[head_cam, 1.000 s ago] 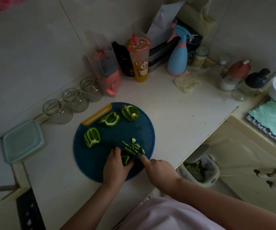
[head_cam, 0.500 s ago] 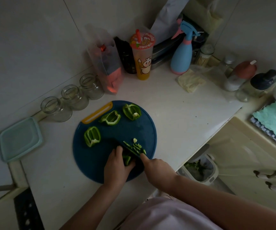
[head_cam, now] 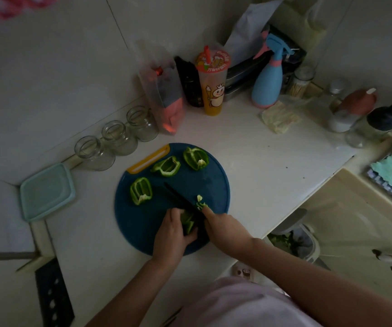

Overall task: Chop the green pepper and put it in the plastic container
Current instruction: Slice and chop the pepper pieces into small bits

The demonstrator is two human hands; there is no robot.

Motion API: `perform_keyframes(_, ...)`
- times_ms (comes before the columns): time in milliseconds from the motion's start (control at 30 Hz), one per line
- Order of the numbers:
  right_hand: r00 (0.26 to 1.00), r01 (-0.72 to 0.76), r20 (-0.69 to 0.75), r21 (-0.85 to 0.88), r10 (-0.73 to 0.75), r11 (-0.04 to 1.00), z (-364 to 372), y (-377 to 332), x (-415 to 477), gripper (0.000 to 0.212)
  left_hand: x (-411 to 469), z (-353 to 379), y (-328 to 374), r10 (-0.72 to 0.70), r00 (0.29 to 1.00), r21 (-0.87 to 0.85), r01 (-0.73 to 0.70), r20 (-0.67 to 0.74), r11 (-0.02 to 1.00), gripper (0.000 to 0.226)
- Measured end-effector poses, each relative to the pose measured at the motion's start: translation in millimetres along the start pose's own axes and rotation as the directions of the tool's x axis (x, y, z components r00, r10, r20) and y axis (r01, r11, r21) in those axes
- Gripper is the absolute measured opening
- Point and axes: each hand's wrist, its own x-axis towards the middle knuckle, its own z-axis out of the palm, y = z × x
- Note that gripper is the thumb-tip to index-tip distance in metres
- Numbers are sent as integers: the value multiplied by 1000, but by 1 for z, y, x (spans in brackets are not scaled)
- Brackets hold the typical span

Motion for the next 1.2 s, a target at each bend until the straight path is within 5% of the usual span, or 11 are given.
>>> perform_keyframes(467,1000,18,-5,-96,-18,995,6,1,-21,15,-4,3,0,12,999,19,-11,-44,1000,40)
perform_keyframes(1200,1000,26,7,-149,-25,988,16,0,-19,31,-2,1,1,1,1000,5,-1,-9,1000,44)
